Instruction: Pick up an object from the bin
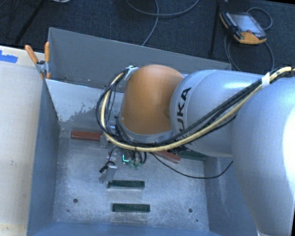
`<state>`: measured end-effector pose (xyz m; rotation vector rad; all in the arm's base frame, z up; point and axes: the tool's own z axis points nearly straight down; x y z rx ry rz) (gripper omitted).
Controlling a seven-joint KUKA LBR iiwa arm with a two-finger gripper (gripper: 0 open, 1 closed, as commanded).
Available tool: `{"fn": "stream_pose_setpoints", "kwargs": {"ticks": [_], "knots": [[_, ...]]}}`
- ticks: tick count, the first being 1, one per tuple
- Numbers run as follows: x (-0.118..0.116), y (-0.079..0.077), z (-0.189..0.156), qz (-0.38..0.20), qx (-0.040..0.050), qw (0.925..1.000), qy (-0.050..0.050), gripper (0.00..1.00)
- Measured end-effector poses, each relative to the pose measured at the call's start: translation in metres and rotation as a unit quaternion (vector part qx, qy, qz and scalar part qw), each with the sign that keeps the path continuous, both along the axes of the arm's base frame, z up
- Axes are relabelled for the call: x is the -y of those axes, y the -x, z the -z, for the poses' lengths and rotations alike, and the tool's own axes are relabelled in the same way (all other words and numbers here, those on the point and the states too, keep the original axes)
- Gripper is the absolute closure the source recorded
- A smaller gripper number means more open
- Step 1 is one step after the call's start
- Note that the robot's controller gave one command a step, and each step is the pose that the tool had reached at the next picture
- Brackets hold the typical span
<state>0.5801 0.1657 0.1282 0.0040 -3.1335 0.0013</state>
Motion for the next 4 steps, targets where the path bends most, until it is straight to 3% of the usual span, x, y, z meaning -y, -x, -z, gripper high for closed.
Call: {"fn": "stream_pose_setpoints", "kwargs": {"ticks": [1,2,3,4], "knots": [[0.079,0.027,0.06,-0.069,0.0002,0.9976,0.0,0.0],[0.076,0.025,0.057,-0.069,0.0032,0.9976,-0.001,1.0],[0.124,0.047,-0.058,-0.082,0.007,0.9966,0.0,1.0],[0.149,0.08,-0.102,-0.219,0.0049,0.9757,-0.001,1.0]]}}
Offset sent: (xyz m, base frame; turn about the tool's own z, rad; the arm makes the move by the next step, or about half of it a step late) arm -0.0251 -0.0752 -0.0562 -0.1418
